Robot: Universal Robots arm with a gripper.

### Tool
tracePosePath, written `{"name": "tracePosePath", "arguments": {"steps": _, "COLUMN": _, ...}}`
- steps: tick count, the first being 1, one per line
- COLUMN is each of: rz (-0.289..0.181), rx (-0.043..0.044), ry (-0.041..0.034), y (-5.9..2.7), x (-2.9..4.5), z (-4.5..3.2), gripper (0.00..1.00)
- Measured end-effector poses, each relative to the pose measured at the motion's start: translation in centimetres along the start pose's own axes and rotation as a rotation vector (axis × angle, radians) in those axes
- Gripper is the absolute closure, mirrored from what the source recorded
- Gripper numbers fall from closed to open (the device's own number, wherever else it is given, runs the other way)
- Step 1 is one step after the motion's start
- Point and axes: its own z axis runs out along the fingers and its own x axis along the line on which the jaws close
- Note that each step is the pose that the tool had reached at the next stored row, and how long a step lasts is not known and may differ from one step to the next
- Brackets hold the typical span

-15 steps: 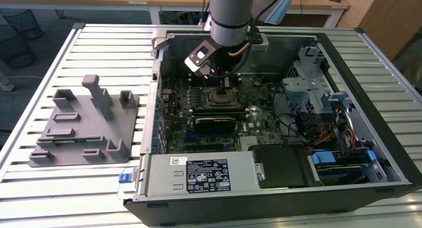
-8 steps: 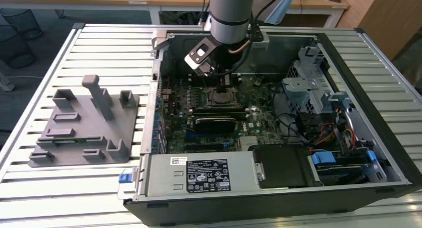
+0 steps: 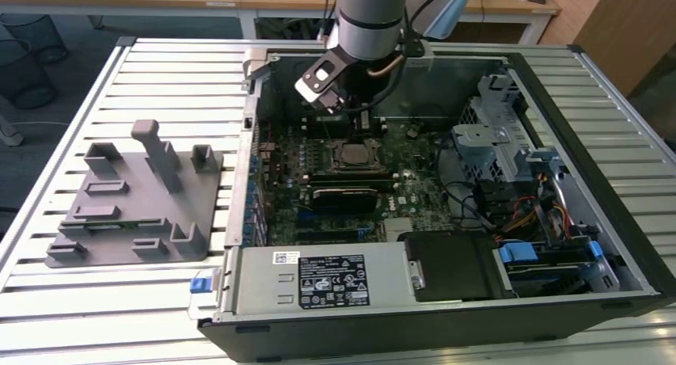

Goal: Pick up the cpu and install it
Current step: 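Install the first cpu locking lever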

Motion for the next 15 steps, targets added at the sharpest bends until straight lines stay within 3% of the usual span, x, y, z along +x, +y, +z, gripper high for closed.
{"name": "tracePosePath", "arguments": {"steps": 11, "rz": 0.000, "rx": -0.0037, "ry": -0.0002, "y": 0.00, "x": 0.12, "z": -3.66, "gripper": 0.89}}
{"name": "tracePosePath", "arguments": {"steps": 15, "rz": -0.016, "rx": -0.0040, "ry": 0.0000, "y": -0.03, "x": 0.14, "z": -4.01, "gripper": 0.89}}
